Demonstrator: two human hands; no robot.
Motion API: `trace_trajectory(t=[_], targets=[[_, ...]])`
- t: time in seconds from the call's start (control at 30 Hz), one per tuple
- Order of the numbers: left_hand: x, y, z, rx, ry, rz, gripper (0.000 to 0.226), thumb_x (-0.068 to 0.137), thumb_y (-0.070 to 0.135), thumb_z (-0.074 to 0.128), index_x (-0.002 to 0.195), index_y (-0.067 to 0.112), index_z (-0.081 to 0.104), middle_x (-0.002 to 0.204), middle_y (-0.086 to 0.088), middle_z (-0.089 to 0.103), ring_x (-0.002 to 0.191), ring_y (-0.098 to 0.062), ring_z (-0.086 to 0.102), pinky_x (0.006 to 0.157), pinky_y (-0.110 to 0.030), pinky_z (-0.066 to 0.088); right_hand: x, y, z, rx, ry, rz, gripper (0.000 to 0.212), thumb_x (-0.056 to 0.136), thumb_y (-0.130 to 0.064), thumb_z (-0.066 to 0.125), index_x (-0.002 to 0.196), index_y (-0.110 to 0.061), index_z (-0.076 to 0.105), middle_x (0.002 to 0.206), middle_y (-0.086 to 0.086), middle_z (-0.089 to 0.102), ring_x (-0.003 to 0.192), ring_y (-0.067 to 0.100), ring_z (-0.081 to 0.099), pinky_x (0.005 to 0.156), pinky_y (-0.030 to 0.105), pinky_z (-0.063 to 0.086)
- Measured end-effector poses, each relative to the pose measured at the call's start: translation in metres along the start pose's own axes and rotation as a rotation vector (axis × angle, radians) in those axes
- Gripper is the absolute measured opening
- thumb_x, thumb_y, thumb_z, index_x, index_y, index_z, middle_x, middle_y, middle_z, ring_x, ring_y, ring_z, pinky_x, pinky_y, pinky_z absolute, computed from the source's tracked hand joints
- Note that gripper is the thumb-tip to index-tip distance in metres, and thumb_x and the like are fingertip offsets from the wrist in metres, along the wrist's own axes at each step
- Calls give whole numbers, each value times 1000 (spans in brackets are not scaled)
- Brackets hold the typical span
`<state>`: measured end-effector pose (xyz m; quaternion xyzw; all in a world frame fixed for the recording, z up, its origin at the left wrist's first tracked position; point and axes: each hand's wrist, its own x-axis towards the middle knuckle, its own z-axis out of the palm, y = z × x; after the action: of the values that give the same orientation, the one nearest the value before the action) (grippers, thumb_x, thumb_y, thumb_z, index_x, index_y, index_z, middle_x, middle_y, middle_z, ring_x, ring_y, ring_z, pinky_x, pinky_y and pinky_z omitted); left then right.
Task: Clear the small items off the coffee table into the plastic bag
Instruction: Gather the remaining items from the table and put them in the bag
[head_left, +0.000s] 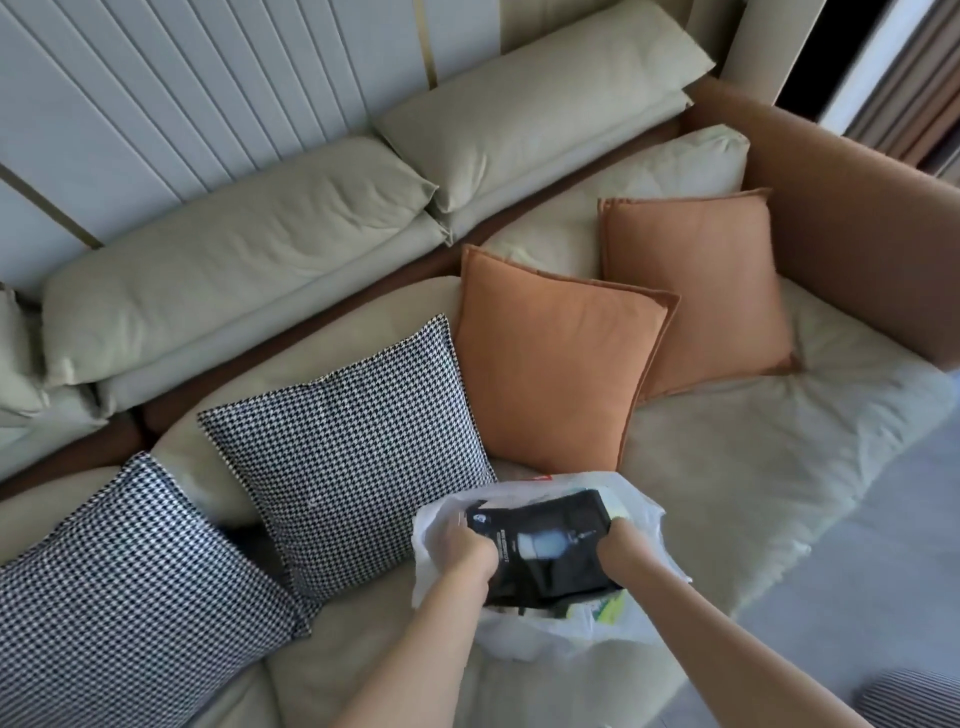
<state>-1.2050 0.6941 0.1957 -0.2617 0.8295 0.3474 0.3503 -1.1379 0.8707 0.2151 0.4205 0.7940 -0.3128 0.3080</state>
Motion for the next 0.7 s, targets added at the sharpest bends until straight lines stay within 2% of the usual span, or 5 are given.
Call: trace_trajectory(t=[0.27,0.37,0.43,0.6,0.7], targets=[[2,-3,16,24,122,39,38,98,23,39,135,24,49,137,0,49,120,-20,49,106,-34,41,13,2,2,-125,-56,-93,59,91,-10,39,147,-14,21,136,9,46,122,26,47,95,32,41],[-5,-7,15,142,91,119,49,98,14,38,146,23,34,157,6,21,143,-17,24,117,-35,25,7,2,8,-128,-71,-131,49,91,-7,41,139,-13,35,126,11,54,111,25,54,87,30,46],[-10,-8,15,196,61,180,50,97,6,38,145,19,36,153,6,26,140,-14,26,115,-30,25,2,5,10,-163,-71,-176,37,91,-9,42,128,-14,48,122,9,56,104,22,56,84,27,49],[-35,-6,10,212,4,272,40,100,9,36,140,11,43,114,7,56,94,-8,55,68,-3,40,-17,10,8,-244,17,-232,34,89,-14,42,120,-21,55,118,1,59,107,19,56,79,25,44],[-54,-3,3,212,-59,254,42,97,8,41,139,17,43,84,17,41,64,1,39,35,-1,31,-36,13,3,-247,53,-266,33,86,-13,42,115,-19,56,111,1,60,102,21,57,81,27,47]])
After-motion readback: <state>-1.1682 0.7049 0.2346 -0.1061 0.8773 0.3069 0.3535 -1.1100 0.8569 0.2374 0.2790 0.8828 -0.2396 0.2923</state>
